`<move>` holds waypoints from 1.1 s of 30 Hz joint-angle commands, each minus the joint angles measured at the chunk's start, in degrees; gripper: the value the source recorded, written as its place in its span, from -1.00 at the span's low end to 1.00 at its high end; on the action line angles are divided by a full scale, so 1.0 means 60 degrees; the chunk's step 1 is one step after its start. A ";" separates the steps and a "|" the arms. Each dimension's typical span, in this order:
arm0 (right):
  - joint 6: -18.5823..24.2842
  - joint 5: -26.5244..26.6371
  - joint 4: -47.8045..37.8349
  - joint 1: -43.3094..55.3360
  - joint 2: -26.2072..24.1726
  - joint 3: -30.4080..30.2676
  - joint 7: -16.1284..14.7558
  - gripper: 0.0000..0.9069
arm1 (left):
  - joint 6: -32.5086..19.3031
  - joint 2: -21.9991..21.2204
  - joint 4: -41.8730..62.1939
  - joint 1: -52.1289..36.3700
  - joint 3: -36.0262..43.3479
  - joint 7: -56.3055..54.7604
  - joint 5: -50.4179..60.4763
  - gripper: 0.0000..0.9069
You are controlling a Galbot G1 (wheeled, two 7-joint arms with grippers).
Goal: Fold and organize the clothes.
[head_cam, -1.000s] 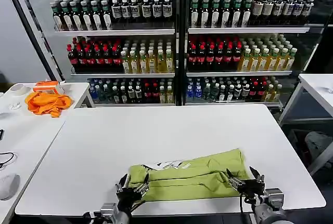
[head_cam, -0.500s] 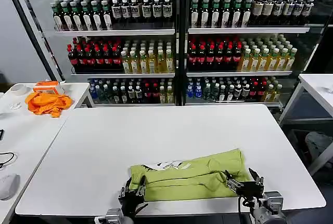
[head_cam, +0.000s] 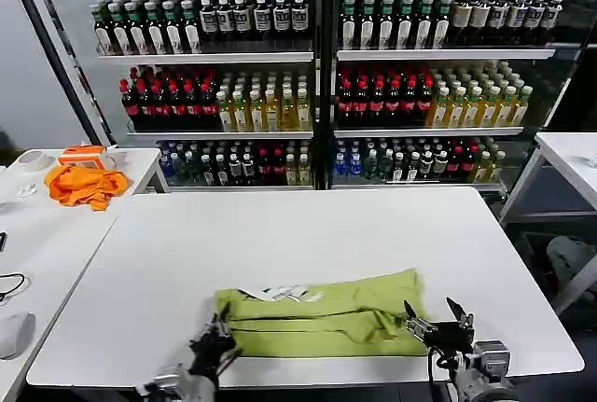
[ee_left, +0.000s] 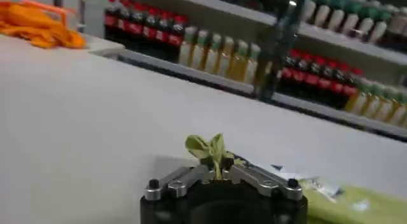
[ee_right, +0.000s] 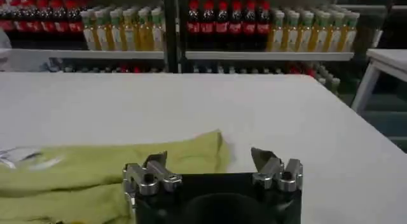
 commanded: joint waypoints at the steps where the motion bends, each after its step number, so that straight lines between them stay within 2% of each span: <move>1: 0.0005 0.0219 -0.0054 0.0201 -0.0165 0.0004 0.0001 1.00 | 0.0046 0.1767 -0.0035 0.0322 -0.4128 0.0122 -0.2560 -0.96; 5: 0.0003 0.0294 -0.0110 0.0343 -0.0237 -0.0028 0.0003 1.00 | 0.0231 0.2295 0.0016 0.0424 -0.5300 0.0163 -0.3294 -0.96; 9: 0.0005 0.0303 -0.0130 0.0374 -0.0252 -0.0061 0.0001 1.00 | 0.0567 0.2317 -0.1010 0.0428 -0.5288 0.0113 -0.4699 -0.96; 14: 0.0003 0.0277 -0.0152 0.0333 -0.0248 -0.0067 0.0011 1.00 | 0.0818 0.1658 -0.2568 0.0197 -0.3871 0.0352 -0.6072 -0.96; 15: 0.0001 0.0276 -0.0144 0.0322 -0.0252 -0.0063 0.0014 1.00 | 0.1002 0.1212 -0.2949 0.0101 -0.3189 0.0383 -0.6757 -0.96; 17: -0.0005 0.0275 -0.0126 0.0278 -0.0313 -0.0048 0.0015 1.00 | 0.1174 0.0818 -0.3060 -0.0106 -0.2535 0.0377 -0.7307 -0.96; 18: -0.0004 0.0270 -0.0125 0.0266 -0.0353 -0.0038 0.0015 1.00 | 0.1180 0.0534 -0.2981 -0.0237 -0.2147 0.0401 -0.7452 -0.96; 24: 0.0003 0.0316 -0.0161 0.0301 -0.0528 0.0090 0.0007 1.00 | 0.1156 0.0103 -0.2291 -0.0387 -0.0168 0.0613 -0.7489 -0.96; 33: 0.0012 0.0304 -0.0365 0.0367 -0.0405 0.0049 0.0013 1.00 | 0.1138 -0.0644 -0.0763 -0.1241 0.1283 0.0708 -0.6751 -0.96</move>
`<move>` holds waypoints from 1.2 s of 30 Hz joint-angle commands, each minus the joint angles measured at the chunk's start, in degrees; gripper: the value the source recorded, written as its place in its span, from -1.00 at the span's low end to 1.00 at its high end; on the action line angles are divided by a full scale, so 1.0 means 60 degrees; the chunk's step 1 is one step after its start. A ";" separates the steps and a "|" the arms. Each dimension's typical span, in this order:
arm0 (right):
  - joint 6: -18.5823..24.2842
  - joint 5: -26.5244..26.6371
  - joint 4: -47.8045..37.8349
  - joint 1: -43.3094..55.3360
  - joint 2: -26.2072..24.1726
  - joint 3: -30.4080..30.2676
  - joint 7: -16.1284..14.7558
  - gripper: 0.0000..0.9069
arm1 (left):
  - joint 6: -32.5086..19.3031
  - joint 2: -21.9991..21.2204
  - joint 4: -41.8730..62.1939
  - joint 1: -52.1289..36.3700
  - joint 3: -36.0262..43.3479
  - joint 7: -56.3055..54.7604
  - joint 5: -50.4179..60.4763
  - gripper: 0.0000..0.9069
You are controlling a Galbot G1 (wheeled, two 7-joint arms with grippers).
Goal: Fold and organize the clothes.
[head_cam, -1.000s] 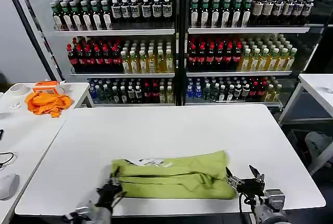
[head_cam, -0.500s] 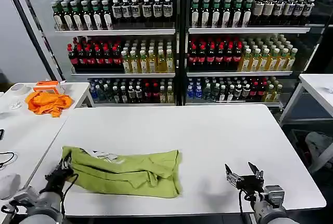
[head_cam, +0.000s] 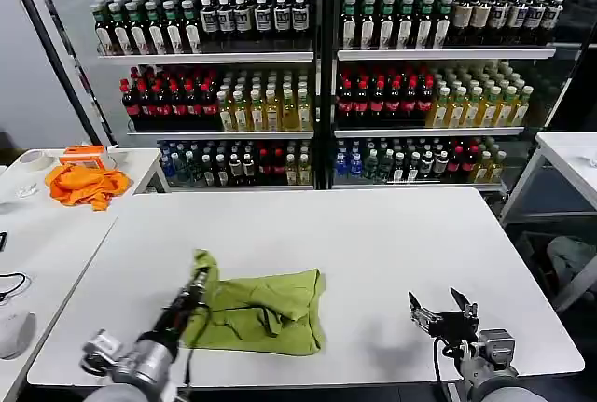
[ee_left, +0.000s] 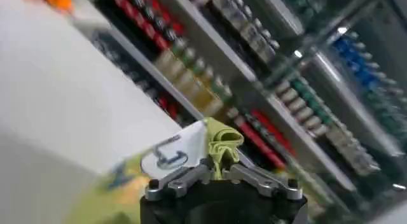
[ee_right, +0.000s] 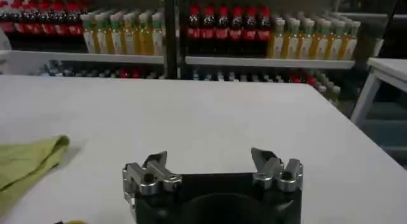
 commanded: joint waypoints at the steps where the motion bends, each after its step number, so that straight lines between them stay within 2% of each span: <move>1: 0.0006 -0.0011 -0.0112 0.0044 0.0032 -0.0021 0.0004 1.00 | 0.0127 -0.1142 0.1397 -0.1011 0.2518 0.0081 -0.0342 -0.96; 3: 0.0006 -0.0019 -0.0142 0.0064 0.0067 -0.0035 0.0007 1.00 | 0.0152 -0.1308 0.1915 -0.1256 0.2647 0.0082 -0.0178 -0.96; 4: 0.0005 -0.0023 -0.0155 0.0073 0.0071 -0.0040 0.0006 1.00 | 0.0189 -0.1345 0.2095 -0.1362 0.2708 0.0128 -0.0086 -0.80; 5: 0.0003 -0.0021 -0.0162 0.0083 0.0064 -0.0042 0.0002 1.00 | 0.0217 -0.1346 0.2260 -0.1450 0.2796 0.0237 0.0141 -0.36; 6: 0.0001 -0.0019 -0.0165 0.0089 0.0056 -0.0040 0.0007 1.00 | 0.0216 -0.1341 0.2400 -0.1520 0.2844 0.0276 0.0447 1.00; 17: 0.0059 -0.0030 -0.0298 0.0193 0.0146 -0.0110 -0.0017 1.00 | 0.0412 -0.1228 0.1590 -0.1208 0.2785 0.0644 0.0996 1.00; 24: 0.0071 -0.0036 -0.0295 0.0250 0.0212 -0.0136 -0.0038 1.00 | 0.0355 -0.0725 0.0496 -0.0405 0.1570 0.0644 0.1622 1.00; 29: 0.0110 -0.0061 -0.0306 0.0211 0.0243 -0.0136 -0.0059 1.00 | 0.0113 -0.0129 0.0924 0.0039 0.0430 0.0572 0.3951 1.00; 36: 0.0119 -0.0064 -0.0284 0.0231 0.0253 -0.0148 -0.0060 1.00 | 0.0331 0.0565 0.1889 0.0271 -0.0428 0.0841 0.4402 1.00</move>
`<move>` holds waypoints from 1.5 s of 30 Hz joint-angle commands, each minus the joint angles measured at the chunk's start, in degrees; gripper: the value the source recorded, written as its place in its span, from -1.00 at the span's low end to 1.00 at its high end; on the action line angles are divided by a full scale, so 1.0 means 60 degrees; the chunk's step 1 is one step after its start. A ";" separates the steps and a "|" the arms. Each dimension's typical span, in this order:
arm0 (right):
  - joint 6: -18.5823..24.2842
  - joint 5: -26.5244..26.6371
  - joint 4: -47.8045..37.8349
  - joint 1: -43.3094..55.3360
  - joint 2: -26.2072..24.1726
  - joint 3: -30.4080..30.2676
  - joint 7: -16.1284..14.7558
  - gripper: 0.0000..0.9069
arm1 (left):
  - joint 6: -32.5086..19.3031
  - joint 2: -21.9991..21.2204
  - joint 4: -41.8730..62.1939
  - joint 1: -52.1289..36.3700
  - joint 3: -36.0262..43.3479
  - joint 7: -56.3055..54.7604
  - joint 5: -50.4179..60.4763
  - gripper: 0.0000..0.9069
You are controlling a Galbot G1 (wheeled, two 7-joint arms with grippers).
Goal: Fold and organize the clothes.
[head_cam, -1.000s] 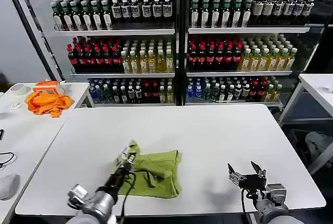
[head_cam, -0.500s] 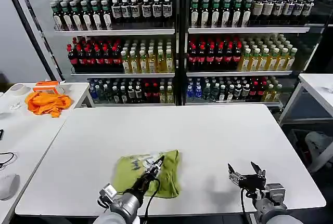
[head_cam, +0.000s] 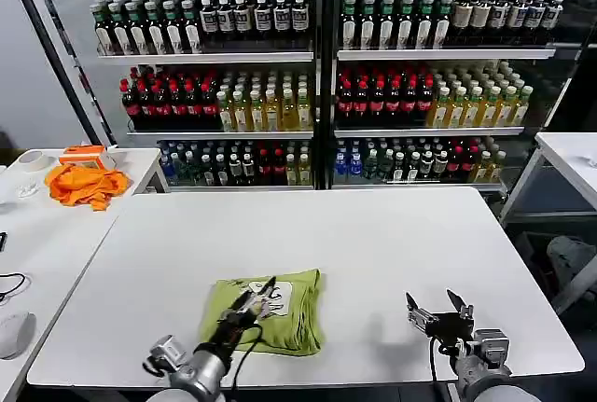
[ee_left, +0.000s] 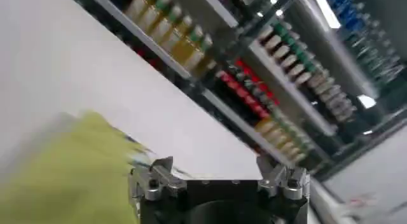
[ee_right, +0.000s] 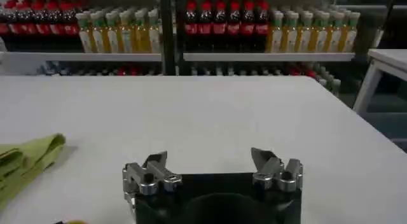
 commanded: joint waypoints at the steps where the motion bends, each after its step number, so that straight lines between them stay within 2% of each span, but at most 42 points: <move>1: 0.0001 -0.0015 0.0017 0.0010 0.0001 -0.0005 -0.0002 1.00 | 0.0161 0.0951 0.0826 0.0469 -0.1609 0.0242 0.2053 1.00; 5: 0.0000 -0.0030 0.0005 0.0000 -0.0046 -0.0007 -0.0003 1.00 | 0.0740 0.0940 0.1172 0.0241 -0.1523 0.0390 0.1975 1.00; 17: -0.0063 -0.0028 0.0098 -0.0002 -0.0052 0.0061 0.0008 1.00 | 0.1400 0.0465 0.1811 -0.0255 -0.0927 0.0560 0.1470 1.00; 26: -0.0119 -0.0047 0.0220 -0.0079 0.0099 0.0077 0.0047 1.00 | 0.1785 0.0367 0.1613 -0.0570 -0.1320 0.1054 -0.1750 1.00; 27: -0.0123 -0.0055 0.0236 -0.0092 0.0116 0.0082 0.0051 1.00 | 0.1806 0.0365 0.1597 -0.0571 -0.1364 0.1147 -0.2001 0.96; 28: -0.0124 -0.0056 0.0251 -0.0106 0.0128 0.0088 0.0057 1.00 | 0.1807 0.0360 0.1593 -0.0564 -0.1379 0.1189 -0.2134 0.42; 29: -0.0130 -0.0056 0.0260 -0.0116 0.0135 0.0098 0.0061 1.00 | 0.1789 0.0359 0.1594 -0.0564 -0.1385 0.1225 -0.2181 0.27; 31: -0.0134 -0.0056 0.0276 -0.0138 0.0149 0.0113 0.0067 1.00 | 0.1714 0.0346 0.1694 -0.0593 -0.1400 0.1273 -0.2230 -0.29; 33: -0.0136 -0.0057 0.0284 -0.0164 0.0157 0.0125 0.0073 1.00 | 0.1651 0.0324 0.1850 -0.0664 -0.1426 0.1253 -0.2292 -0.51; 35: -0.0139 -0.0054 0.0284 -0.0177 0.0160 0.0132 0.0081 1.00 | 0.1617 0.0302 0.1932 -0.0699 -0.1482 0.1226 -0.2460 -0.82; 45: -0.0149 -0.0013 0.0331 -0.0174 0.0121 0.0146 0.0097 1.00 | 0.1695 0.0119 0.1767 -0.0616 -0.1837 0.1210 -0.3459 -0.89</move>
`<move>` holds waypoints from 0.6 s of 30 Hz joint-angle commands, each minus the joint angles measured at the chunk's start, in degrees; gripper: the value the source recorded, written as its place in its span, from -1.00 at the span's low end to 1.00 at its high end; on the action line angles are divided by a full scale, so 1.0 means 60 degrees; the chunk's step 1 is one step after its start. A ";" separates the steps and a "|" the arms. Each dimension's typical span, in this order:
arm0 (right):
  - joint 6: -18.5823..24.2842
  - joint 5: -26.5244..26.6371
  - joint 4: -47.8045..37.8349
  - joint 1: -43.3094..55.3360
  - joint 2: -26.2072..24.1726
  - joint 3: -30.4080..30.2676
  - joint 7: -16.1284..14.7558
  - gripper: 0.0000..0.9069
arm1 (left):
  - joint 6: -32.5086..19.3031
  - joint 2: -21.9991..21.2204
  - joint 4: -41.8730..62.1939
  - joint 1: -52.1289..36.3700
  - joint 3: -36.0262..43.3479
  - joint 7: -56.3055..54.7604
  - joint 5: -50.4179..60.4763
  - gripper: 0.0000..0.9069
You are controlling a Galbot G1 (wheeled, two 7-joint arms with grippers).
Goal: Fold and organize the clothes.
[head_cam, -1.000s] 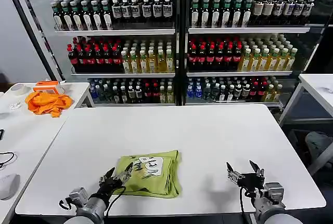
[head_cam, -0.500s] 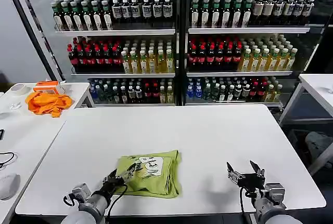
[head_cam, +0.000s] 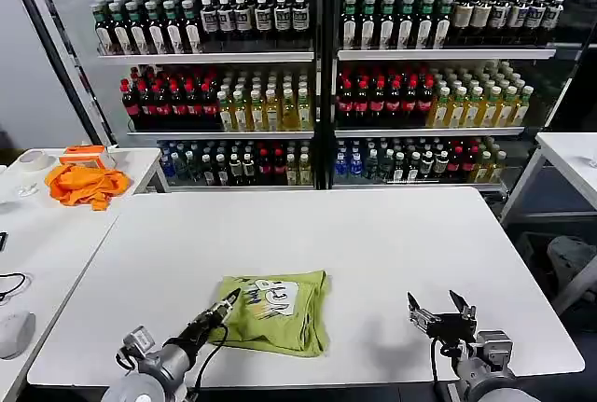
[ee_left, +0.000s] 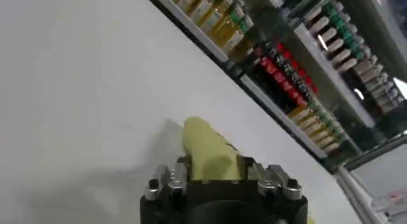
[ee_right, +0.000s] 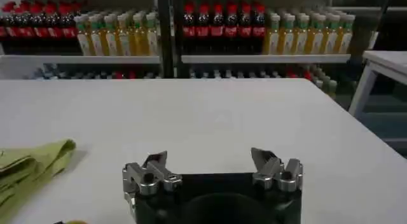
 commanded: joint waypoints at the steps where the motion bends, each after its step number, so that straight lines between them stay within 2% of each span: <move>1: -0.0003 0.0025 0.0013 0.0003 -0.0013 0.0008 0.0007 1.00 | 0.0070 -0.0129 0.0012 -0.0047 -0.0327 0.0108 -0.1578 -0.89; 14: 0.0007 0.0068 0.0025 0.0015 -0.0063 0.0021 0.0008 1.00 | 0.0059 -0.0452 -0.0065 0.0004 -0.0888 0.0106 -0.2670 -0.93; 16: 0.0007 0.0099 0.0031 0.0052 -0.0067 0.0031 0.0007 1.00 | 0.0072 -0.0388 -0.0164 0.0003 -0.1267 0.0059 -0.2778 -0.93; 18: 0.0007 0.0139 0.0024 0.0102 -0.0071 0.0040 0.0008 1.00 | 0.0124 -0.0002 -0.0338 -0.0019 -0.2248 -0.0053 -0.2935 -0.93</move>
